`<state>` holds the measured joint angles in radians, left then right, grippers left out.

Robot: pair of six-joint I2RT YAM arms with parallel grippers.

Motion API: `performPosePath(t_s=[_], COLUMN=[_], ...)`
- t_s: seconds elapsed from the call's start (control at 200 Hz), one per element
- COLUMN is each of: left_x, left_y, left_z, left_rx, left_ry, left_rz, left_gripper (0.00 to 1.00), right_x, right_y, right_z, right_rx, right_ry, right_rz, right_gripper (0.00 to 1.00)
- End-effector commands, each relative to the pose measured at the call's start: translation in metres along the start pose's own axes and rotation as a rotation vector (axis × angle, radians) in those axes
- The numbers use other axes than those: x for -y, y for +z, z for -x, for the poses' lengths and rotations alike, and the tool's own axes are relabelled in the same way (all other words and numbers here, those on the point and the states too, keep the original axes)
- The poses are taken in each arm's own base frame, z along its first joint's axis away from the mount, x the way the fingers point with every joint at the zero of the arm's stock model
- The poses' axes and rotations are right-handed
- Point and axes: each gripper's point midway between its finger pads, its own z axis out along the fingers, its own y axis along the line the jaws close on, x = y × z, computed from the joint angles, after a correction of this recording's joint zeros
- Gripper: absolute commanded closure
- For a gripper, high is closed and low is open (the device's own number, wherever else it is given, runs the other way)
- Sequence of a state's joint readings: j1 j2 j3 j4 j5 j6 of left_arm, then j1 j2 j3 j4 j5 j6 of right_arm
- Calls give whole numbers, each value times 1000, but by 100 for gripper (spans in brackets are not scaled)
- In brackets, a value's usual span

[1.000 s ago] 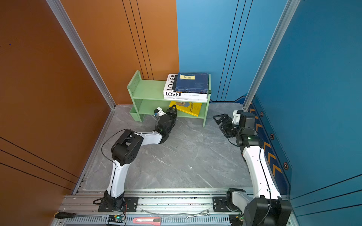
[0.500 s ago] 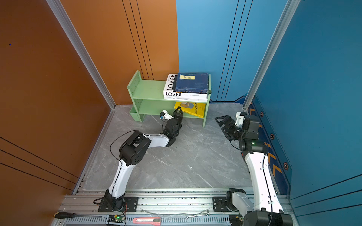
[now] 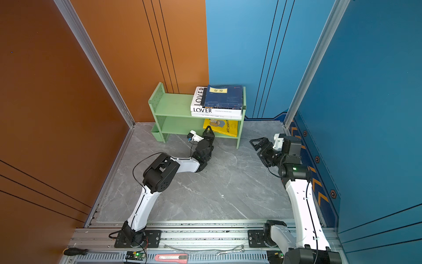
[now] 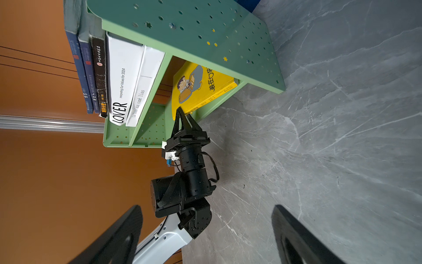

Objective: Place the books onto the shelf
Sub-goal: 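Slide the yellow book deeper onto the lower shelf with the left gripper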

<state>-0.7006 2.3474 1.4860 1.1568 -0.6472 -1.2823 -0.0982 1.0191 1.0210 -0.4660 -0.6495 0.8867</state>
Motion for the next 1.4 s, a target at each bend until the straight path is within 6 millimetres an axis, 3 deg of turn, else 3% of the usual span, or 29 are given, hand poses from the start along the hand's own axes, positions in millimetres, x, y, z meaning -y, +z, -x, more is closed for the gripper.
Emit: performPosePath(t_s=[0.0, 0.33, 0.586, 0.881, 1.066, 1.392], left_x=[22, 17, 9, 8, 5, -1], left_y=[-1, -9, -17, -28, -29, -50], left_z=[-7, -13, -13, -12, -11, 9], left_rx=[16, 22, 13, -1, -15, 16], left_ry=[-47, -31, -26, -28, -27, -22], left_rz=[-61, -33, -8, 33, 73, 174], left_gripper=[84, 83, 75, 57, 37, 30], right_x=[3, 0, 1, 5, 8, 12], right_y=[-3, -4, -4, -3, -1, 0], right_z=[-10, -17, -19, -18, -18, -18], right_rx=[-16, -28, -28, -23, -25, -23], right_ry=[-18, -44, -48, -41, -37, -36], right_rz=[-17, -19, -26, -39, -47, -58], right_gripper=[9, 9, 9, 9, 9, 9])
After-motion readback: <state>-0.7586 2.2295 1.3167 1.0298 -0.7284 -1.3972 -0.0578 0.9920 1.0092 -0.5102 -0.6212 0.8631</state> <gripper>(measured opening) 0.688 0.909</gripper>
